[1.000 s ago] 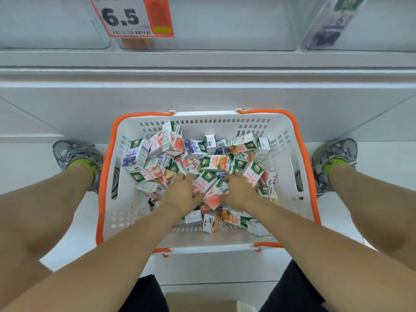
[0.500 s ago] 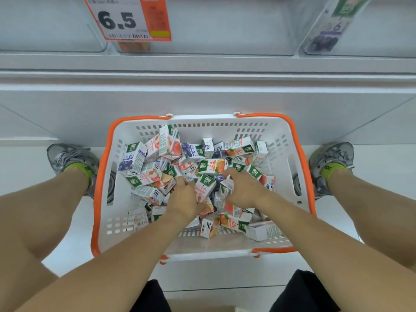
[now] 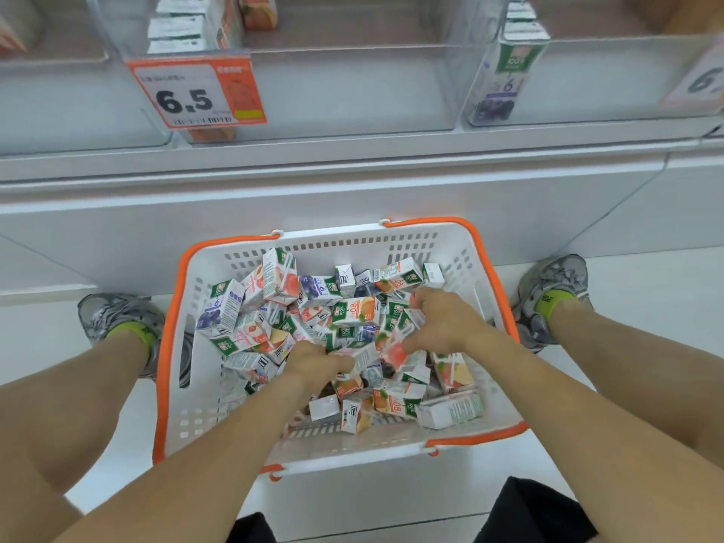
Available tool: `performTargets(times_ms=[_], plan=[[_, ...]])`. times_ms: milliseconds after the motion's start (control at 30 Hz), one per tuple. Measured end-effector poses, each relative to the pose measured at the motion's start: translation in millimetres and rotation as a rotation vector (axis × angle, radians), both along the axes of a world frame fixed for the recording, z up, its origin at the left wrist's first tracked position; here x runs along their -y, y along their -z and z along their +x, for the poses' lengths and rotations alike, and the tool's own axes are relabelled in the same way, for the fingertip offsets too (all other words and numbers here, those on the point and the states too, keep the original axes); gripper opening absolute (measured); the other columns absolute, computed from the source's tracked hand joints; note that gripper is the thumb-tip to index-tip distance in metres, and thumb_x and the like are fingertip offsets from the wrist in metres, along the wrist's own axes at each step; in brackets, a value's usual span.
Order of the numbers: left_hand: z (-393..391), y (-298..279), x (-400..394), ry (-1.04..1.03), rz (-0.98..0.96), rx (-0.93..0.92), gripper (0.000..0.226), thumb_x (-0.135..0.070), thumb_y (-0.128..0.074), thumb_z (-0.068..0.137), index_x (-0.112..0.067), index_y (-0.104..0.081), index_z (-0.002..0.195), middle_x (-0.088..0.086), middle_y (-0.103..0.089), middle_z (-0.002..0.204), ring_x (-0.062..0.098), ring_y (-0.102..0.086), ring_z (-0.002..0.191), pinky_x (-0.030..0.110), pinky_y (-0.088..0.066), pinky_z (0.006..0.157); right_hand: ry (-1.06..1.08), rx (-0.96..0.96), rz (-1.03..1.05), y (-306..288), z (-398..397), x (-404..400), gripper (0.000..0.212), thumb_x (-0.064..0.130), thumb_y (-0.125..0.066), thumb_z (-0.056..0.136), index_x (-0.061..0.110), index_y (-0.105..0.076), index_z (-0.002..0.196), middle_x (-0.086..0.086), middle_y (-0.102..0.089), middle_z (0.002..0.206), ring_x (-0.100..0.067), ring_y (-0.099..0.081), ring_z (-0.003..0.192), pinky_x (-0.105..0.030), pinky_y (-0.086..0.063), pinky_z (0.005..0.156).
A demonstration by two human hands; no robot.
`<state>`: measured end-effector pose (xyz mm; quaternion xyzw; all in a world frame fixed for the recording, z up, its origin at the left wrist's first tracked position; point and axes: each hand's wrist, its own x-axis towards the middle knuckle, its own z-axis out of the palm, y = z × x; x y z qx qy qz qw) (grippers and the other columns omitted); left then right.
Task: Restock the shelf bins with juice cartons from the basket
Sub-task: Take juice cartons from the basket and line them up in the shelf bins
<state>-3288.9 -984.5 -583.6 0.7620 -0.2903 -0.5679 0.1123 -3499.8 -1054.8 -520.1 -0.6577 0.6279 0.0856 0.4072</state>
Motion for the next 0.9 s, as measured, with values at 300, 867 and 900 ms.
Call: performTargets(times_ms=[300, 867, 900], plan=[[4, -49, 12, -0.383, -0.111, -0.647, 0.055, 0.020, -0.062, 0.080, -0.005, -0.050, 0.127, 0.026, -0.064, 0.122, 0.037, -0.063, 0.113, 0.044, -0.050, 0.103, 0.027, 0.039, -0.066, -77, 11, 36, 0.091, 0.041, -0.088, 0.067, 0.011, -0.048, 0.142, -0.006, -0.064, 0.128, -0.019, -0.069, 0.099, -0.031, -0.055, 0.086], [50, -196, 66, -0.145, -0.453, -0.533, 0.034, 0.014, -0.053, 0.087, -0.003, -0.060, 0.116, 0.019, -0.074, 0.085, 0.025, -0.065, 0.076, 0.039, -0.056, 0.069, 0.009, 0.426, 0.075, -168, 34, 72, 0.061, 0.068, -0.067, 0.078, 0.011, -0.075, 0.100, -0.018, -0.074, 0.079, -0.016, -0.058, 0.049, -0.025, -0.048, 0.051], [57, -200, 68, -0.118, -0.446, -0.541, 0.024, 0.013, -0.049, 0.089, 0.004, -0.063, 0.107, 0.025, -0.073, 0.100, 0.027, -0.065, 0.084, 0.039, -0.059, 0.073, 0.005, 0.462, 0.130, -169, 34, 74, 0.059, 0.066, -0.068, 0.078, 0.013, -0.076, 0.102, -0.020, -0.074, 0.085, -0.014, -0.057, 0.051, -0.025, -0.047, 0.052]])
